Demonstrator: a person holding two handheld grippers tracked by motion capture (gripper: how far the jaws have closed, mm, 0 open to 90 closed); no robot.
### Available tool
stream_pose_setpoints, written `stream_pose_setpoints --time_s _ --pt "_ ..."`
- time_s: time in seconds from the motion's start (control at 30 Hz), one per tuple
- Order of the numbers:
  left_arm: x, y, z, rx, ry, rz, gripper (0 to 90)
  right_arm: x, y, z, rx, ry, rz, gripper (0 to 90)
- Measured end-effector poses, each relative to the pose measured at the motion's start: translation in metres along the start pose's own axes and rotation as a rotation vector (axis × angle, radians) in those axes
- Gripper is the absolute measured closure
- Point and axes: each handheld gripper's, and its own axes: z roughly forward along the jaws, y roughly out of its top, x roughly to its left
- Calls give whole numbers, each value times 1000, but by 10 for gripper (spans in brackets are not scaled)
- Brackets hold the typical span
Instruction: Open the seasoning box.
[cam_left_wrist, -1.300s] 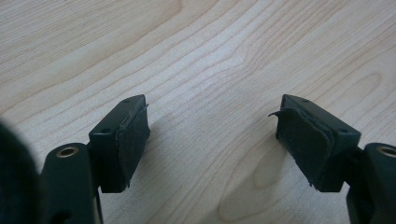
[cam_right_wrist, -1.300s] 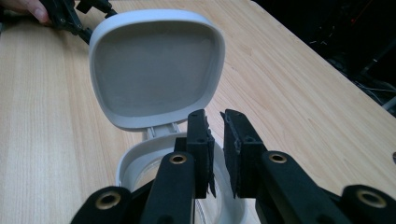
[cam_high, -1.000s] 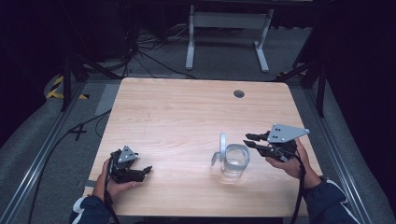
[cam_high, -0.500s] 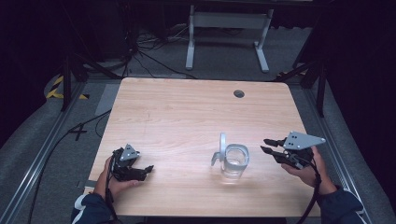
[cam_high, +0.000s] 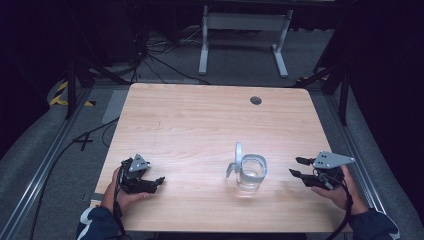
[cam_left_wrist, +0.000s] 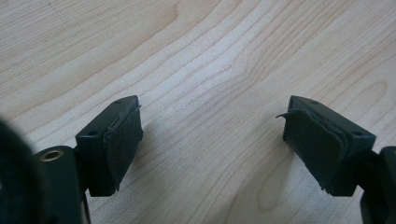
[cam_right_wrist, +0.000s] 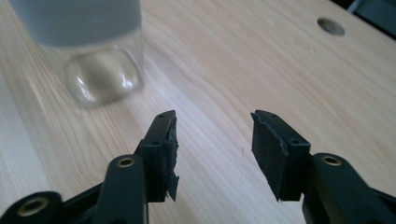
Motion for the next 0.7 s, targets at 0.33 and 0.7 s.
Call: stream_pose_setpoints --time_s 0.33,0.7 --pt "0 0 0 1 -1 -4 200 -1 -51 4 82 13 71 416" --pt "-1 0 0 1 3 -6 199 -5 -78 -3 48 41 184 289"
